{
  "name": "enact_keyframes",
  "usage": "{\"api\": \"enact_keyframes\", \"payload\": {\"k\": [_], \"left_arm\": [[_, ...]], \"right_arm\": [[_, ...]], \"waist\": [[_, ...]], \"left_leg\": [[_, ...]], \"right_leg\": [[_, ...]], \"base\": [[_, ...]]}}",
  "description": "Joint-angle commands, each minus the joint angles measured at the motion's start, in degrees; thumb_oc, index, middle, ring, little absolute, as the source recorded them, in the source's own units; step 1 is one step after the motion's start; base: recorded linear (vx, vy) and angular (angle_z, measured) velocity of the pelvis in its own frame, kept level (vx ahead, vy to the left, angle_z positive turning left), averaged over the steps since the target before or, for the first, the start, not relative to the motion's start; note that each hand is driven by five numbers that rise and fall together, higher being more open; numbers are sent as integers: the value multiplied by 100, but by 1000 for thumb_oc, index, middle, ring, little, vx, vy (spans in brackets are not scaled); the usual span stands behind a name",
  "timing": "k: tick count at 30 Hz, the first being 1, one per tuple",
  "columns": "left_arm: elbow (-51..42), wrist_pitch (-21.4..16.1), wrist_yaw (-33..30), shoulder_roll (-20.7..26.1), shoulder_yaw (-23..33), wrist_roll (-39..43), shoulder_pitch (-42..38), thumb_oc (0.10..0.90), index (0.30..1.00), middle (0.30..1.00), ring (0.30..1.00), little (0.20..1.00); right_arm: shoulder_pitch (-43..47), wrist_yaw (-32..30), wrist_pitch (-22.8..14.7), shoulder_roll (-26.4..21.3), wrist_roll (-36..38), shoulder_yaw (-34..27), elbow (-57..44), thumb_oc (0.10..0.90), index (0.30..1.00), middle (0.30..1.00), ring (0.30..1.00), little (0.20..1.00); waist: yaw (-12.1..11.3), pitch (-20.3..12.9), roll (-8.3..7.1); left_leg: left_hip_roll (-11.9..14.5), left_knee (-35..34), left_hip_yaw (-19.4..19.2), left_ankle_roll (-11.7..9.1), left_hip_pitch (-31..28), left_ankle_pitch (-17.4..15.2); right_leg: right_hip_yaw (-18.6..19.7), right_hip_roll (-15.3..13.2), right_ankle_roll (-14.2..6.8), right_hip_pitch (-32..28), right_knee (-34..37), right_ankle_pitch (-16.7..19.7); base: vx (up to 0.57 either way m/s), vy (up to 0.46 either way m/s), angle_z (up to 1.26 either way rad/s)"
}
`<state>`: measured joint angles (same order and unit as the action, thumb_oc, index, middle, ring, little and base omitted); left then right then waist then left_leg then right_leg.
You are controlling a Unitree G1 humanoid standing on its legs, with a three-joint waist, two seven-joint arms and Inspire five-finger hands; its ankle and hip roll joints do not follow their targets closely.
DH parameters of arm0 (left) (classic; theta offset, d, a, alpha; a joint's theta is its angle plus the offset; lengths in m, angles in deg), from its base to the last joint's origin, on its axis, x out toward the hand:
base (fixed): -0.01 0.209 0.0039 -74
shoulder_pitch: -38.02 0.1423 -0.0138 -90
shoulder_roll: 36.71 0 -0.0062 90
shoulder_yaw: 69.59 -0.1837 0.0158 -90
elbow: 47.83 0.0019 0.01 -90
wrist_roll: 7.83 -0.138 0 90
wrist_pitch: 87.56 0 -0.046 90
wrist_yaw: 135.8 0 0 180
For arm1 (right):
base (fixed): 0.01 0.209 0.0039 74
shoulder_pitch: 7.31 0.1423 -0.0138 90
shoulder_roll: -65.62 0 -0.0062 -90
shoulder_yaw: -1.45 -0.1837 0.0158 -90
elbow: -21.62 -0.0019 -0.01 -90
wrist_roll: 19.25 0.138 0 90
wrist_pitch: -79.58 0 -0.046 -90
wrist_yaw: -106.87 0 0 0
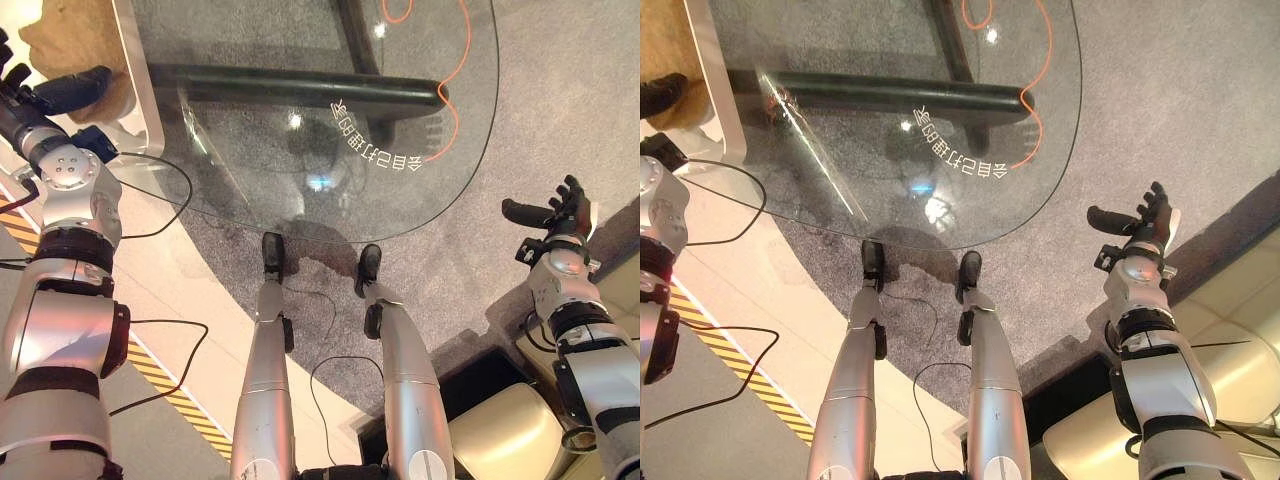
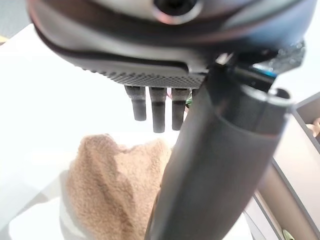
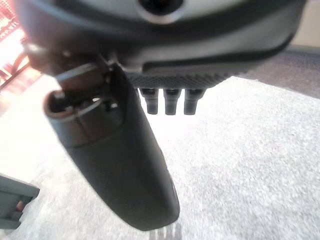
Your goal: Wipe the table with a cloth and put it in the basket.
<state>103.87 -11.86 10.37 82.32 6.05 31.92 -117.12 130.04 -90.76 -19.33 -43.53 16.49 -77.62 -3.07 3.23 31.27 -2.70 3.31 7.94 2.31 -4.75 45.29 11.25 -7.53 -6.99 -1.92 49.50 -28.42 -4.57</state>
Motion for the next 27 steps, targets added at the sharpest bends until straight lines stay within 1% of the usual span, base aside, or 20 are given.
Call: {"api": "enact_keyframes", "payload": {"k": [1, 3, 5, 8, 9, 10, 12, 13, 16, 17, 23, 24, 26, 27], "left_arm": [[-157, -439, 86, 248, 567, -32, 200, 800, 900, 900, 900, 900], [-170, -430, 334, 224, 792, 17, 591, 800, 900, 900, 900, 900], [-173, -422, 637, 191, 1033, 6, 1080, 800, 900, 900, 900, 900], [-226, -333, 970, 120, 1259, -12, 1597, 800, 900, 900, 900, 900], [-230, -311, 1121, 68, 1342, -55, 1860, 800, 900, 900, 900, 900], [-240, -266, 1206, 54, 1378, -50, 1950, 800, 900, 900, 900, 900], [-280, -230, 1412, -33, 1482, -132, 2311, 800, 900, 900, 900, 900], [-300, -209, 1579, -119, 1607, -160, 2622, 800, 900, 900, 900, 900], [-366, -169, 1826, -256, 1830, -115, 3182, 800, 900, 900, 900, 900], [-368, -175, 1971, -358, 1974, -194, 3556, 800, 900, 900, 900, 900], [-237, -13, 2310, -730, 2221, -615, 4477, 800, 900, 900, 900, 900], [-79, -30, 2421, -842, 2233, -728, 4677, 800, 900, 900, 900, 900], [120, -22, 2561, -936, 2210, -981, 4848, 800, 900, 900, 900, 900], [262, 66, 2639, -1008, 2182, -1018, 4968, 800, 900, 900, 900, 900]], "right_arm": [[-603, 100, -173, -174, -240, 33, 35, 800, 900, 900, 900, 900], [-850, 254, -168, -95, -356, -53, 105, 800, 900, 900, 900, 900], [-1203, 438, -216, -13, -458, -145, 181, 800, 900, 900, 900, 900], [-1517, 536, -194, 60, -596, -258, 226, 800, 900, 900, 900, 900], [-1704, 593, -175, 100, -678, -341, 253, 800, 900, 900, 900, 900], [-1771, 616, -164, 104, -704, -366, 246, 800, 900, 900, 900, 900], [-2063, 734, -166, 134, -790, -498, 254, 800, 900, 900, 900, 900], [-2272, 814, -144, 155, -883, -607, 245, 800, 900, 900, 900, 900], [-2657, 912, -150, 237, -1011, -781, 223, 800, 900, 900, 900, 900], [-2891, 977, -131, 278, -1116, -895, 233, 800, 900, 900, 900, 900], [-3515, 1179, -35, 502, -1527, -1127, 312, 800, 900, 900, 900, 900], [-3653, 1227, -24, 581, -1690, -1154, 399, 800, 900, 900, 900, 900], [-3776, 1286, 21, 636, -1811, -1174, 482, 800, 900, 900, 900, 900], [-3851, 1337, 115, 671, -1973, -1162, 533, 800, 900, 900, 900, 900]], "waist": [[-117, -148, -14], [-153, -186, 6], [-182, -349, 46], [-211, -535, 99], [-226, -662, 129], [-224, -693, 140], [-233, -865, 186], [-248, -977, 216], [-273, -1207, 245], [-294, -1373, 258], [-295, -1913, 248], [-292, -2086, 240], [-289, -2253, 236], [-288, -2400, 234]], "left_leg": [[-50, 696, -438, 39, -718, -1001], [-74, 526, -489, 30, -1055, -970], [-103, 327, -527, 33, -1405, -950], [-139, 110, -541, 44, -1781, -935], [-159, 16, -555, 53, -1973, -940], [-167, -28, -552, 58, -2046, -936], [-188, -190, -566, 73, -2275, -905], [-212, -312, -566, 84, -2512, -933], [-234, -527, -576, 110, -2829, -920], [-247, -661, -585, 128, -3059, -948], [-260, -992, -599, 161, -3723, -978], [-252, -1061, -601, 171, -3884, -989], [-244, -1147, -619, 178, -4049, -990], [-230, -1193, -625, 179, -4180, -1004]], "right_leg": [[224, 263, -243, -1057, 1113, 428], [203, 219, -267, -1390, 1217, 413], [177, 145, -295, -1719, 1382, 423], [165, 78, -324, -2075, 1562, 444], [154, 38, -337, -2269, 1644, 440], [150, 30, -341, -2338, 1682, 446], [141, -15, -359, -2566, 1830, 484], [146, -38, -378, -2792, 1922, 458], [140, -68, -403, -3119, 2158, 521], [138, -74, -420, -3363, 2303, 531], [109, -77, -470, -4064, 2711, 619], [114, -69, -480, -4207, 2769, 631], [102, -69, -494, -4369, 2859, 655], [102, -66, -503, -4488, 2902, 659]], "base": [[0, 0, 0], [0, 0, 0], [46, 20, -3], [75, 30, -5], [98, 31, -6], [110, 42, -3], [113, 49, -1], [143, 64, -1], [157, 54, -2], [195, 50, 4], [173, 30, 6], [224, 25, 7], [200, 24, 0], [181, 21, -6]]}}
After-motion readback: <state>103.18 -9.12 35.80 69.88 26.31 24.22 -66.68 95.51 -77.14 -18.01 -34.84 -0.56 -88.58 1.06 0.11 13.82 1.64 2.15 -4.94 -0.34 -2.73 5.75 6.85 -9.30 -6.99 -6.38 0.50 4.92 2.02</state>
